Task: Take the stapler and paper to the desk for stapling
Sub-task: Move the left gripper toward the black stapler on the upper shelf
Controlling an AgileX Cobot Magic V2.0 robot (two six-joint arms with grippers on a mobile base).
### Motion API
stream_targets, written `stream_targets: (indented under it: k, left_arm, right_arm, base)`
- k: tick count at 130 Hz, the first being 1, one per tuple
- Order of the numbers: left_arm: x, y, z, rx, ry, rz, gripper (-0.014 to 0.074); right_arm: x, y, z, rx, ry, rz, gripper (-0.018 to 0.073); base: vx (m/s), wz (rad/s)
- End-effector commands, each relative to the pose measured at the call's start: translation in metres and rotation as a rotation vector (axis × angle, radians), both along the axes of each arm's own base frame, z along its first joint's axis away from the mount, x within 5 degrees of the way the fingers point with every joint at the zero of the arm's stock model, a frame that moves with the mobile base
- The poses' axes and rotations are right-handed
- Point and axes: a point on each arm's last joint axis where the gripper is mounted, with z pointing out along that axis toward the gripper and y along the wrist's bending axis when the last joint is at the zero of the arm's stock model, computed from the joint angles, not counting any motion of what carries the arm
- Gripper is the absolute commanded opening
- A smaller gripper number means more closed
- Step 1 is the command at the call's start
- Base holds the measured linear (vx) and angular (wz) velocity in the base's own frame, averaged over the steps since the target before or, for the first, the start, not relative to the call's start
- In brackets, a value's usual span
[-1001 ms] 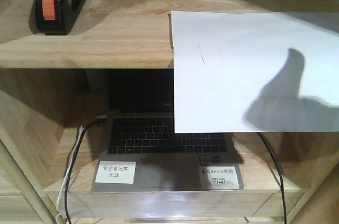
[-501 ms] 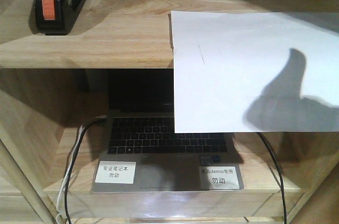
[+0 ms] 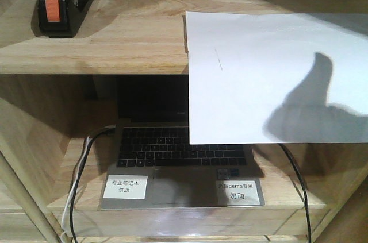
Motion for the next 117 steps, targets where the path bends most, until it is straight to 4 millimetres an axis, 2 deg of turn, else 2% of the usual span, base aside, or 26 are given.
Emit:
stream_targets:
  k: [1, 39, 75, 103, 117]
  left_arm:
    - [0.001, -0.001, 0.013, -0.009, -0.097, -0.025, 0.0722]
    - [0.003, -0.016, 0.016, -0.039, -0.117, -0.254, 0.0711]
    - [0.026, -0.05, 0.011, -0.034, -0.053, -0.515, 0.0692]
    - [0.046, -0.069, 0.007, -0.048, -0.018, -0.567, 0.068]
    - [0.047, -0.072, 0.007, -0.065, -0.01, -0.584, 0.0677]
  right_arm:
    - [-0.001, -0.001, 0.016, -0.009, -0.113, -0.012, 0.0638]
    - [-0.001, -0.001, 0.016, -0.009, -0.115, -0.012, 0.0547]
    - [-0.001, -0.001, 0.016, -0.009, -0.116, -0.012, 0.0472]
    - [-0.001, -0.001, 0.016, -0.009, -0.116, -0.012, 0.0446]
    - [-0.001, -0.001, 0.016, -0.009, -0.116, -0.012, 0.0443]
  base:
    - [0.0, 0.0]
    - [0.0, 0.0]
    - [0.0, 0.0]
    - [0.0, 0.0]
    - [0.0, 0.0]
